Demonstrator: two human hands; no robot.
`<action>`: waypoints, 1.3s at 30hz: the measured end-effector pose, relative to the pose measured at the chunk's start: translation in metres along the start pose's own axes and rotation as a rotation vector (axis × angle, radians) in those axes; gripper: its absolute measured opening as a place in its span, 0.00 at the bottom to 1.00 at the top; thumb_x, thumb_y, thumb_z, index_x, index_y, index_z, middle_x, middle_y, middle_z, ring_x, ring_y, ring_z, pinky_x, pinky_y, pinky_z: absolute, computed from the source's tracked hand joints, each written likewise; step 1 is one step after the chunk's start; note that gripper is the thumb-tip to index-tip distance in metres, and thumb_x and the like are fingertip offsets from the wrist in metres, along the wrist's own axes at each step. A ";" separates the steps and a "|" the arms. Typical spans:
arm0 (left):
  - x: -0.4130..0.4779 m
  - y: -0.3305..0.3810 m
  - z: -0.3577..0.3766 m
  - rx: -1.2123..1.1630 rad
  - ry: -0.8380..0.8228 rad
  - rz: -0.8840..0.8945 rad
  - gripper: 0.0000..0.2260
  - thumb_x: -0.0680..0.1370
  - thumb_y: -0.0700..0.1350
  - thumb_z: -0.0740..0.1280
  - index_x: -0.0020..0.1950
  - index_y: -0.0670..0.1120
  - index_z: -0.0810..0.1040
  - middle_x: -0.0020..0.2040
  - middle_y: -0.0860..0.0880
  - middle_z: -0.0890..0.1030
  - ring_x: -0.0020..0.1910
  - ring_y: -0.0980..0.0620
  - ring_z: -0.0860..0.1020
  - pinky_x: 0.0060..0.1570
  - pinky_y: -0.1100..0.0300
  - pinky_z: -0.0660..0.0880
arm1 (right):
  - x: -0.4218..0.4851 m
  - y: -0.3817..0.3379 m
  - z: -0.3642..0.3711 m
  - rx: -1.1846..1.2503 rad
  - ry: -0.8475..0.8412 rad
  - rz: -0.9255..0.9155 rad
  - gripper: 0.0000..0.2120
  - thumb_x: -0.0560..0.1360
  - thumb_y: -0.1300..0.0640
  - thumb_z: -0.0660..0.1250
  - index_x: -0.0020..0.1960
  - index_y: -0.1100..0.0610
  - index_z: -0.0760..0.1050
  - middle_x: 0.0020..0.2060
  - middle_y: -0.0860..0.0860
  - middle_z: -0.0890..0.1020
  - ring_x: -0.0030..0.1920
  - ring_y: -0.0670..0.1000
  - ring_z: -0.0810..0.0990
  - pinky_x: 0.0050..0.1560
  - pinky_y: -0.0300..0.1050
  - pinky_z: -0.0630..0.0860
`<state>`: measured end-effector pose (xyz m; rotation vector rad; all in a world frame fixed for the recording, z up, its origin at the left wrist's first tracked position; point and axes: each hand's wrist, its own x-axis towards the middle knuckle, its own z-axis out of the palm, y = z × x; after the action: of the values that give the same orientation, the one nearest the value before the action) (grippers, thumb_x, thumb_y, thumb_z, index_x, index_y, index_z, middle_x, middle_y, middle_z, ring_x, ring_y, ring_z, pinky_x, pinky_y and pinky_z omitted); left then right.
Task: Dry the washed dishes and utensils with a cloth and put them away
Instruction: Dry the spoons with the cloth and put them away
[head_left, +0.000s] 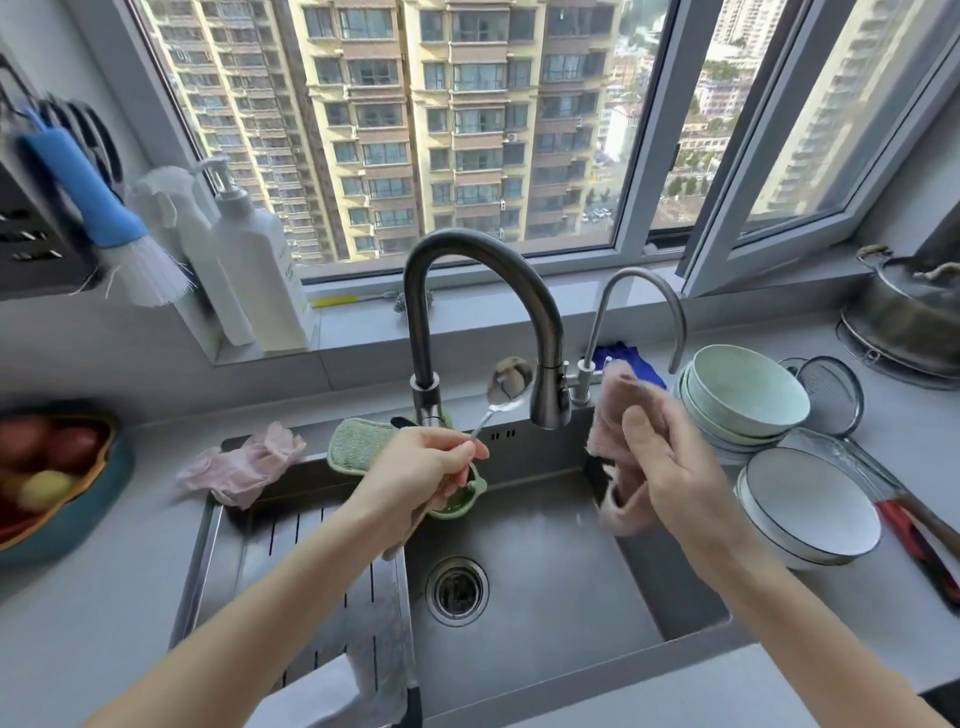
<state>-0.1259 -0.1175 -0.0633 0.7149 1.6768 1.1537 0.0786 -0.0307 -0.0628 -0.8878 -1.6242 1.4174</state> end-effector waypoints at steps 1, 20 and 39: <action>-0.004 0.002 0.001 0.067 -0.027 0.025 0.08 0.79 0.36 0.63 0.46 0.37 0.81 0.25 0.49 0.69 0.22 0.57 0.65 0.22 0.68 0.59 | 0.006 -0.005 0.009 -0.026 -0.033 -0.068 0.17 0.79 0.46 0.60 0.66 0.50 0.70 0.52 0.51 0.79 0.36 0.44 0.79 0.35 0.37 0.76; -0.028 -0.005 0.006 -0.126 0.042 0.035 0.08 0.77 0.33 0.63 0.42 0.35 0.80 0.24 0.47 0.72 0.20 0.56 0.66 0.19 0.68 0.61 | 0.033 0.025 0.055 -0.041 0.424 0.066 0.09 0.82 0.52 0.58 0.53 0.57 0.73 0.45 0.50 0.81 0.49 0.51 0.82 0.42 0.33 0.75; -0.016 0.022 -0.048 0.463 0.248 0.461 0.09 0.78 0.48 0.66 0.43 0.45 0.82 0.31 0.54 0.81 0.28 0.62 0.76 0.31 0.69 0.72 | 0.028 -0.006 0.098 0.170 -0.477 0.316 0.04 0.68 0.65 0.70 0.43 0.63 0.80 0.34 0.61 0.83 0.29 0.58 0.81 0.27 0.46 0.77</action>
<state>-0.1653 -0.1408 -0.0321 1.3473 2.0877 1.2087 -0.0221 -0.0496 -0.0600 -0.7671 -1.7152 2.0799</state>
